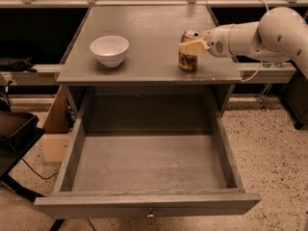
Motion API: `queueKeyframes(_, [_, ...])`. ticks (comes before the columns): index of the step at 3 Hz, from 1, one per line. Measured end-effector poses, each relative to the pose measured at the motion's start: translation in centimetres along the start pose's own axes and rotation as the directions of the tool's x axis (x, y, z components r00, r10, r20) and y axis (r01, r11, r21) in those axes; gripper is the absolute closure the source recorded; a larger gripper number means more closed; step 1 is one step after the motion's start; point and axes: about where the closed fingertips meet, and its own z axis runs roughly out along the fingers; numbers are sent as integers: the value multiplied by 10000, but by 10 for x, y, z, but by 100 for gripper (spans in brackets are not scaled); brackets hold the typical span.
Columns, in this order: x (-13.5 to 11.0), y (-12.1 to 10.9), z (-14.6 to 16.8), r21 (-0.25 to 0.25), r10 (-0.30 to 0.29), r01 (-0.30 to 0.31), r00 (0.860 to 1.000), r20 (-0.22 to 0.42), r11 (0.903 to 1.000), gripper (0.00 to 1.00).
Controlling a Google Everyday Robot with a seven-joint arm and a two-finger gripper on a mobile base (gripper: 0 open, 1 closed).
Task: Pick orange can from top drawer and place on counter
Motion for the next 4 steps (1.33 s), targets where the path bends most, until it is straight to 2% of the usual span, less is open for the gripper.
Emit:
queueKeyframes(2, [0,0,0,-1,0,0,10000,0,10000,8])
queueKeyframes(3, [0,0,0,-2,0,0,10000,1,10000,0])
queueKeyframes(4, [-4,1,3,-170,-29,33,9997,233,9999,0])
